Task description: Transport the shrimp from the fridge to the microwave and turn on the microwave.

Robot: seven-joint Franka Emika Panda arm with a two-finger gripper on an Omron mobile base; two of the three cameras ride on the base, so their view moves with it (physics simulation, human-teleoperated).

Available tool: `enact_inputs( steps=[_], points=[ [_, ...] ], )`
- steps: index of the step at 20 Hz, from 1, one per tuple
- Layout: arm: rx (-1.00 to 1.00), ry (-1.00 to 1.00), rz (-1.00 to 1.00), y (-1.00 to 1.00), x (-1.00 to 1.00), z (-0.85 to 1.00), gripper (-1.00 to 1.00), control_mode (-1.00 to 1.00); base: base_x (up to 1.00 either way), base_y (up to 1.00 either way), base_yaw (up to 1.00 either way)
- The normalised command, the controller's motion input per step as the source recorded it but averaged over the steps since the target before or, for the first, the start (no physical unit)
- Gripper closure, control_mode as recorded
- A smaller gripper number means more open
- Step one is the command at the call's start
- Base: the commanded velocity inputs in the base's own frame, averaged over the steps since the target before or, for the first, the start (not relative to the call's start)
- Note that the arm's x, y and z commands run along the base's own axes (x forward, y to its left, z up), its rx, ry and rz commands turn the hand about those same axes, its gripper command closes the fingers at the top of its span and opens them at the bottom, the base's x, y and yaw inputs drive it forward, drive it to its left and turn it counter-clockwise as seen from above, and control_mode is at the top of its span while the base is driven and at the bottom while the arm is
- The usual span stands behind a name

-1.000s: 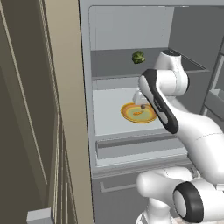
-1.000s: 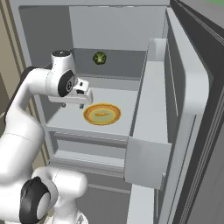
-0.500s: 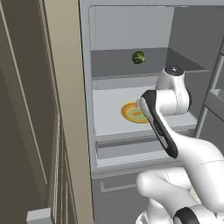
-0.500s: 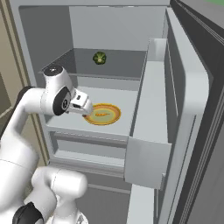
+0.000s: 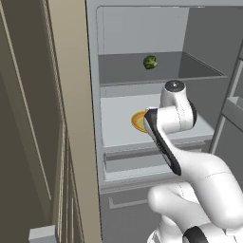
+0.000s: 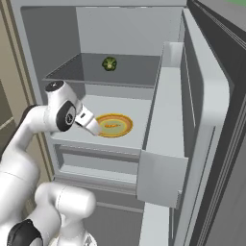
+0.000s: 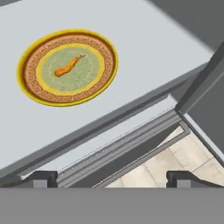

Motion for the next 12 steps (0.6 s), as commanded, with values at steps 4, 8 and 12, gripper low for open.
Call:
enact_inputs(
  steps=[4, 8, 12],
  points=[
    [0.09, 0.00, -0.11, -0.04, 0.27, -0.10, -1.00, -1.00, 0.00, 0.00, 0.00],
    [0.06, 0.00, -0.06, 0.00, 0.36, -0.13, -1.00, -1.00, 0.00, 0.00, 0.00],
    [0.06, 0.00, -0.04, 0.00, 0.37, -0.17, -1.00, -1.00, 0.00, 0.00, 0.00]
  ],
)
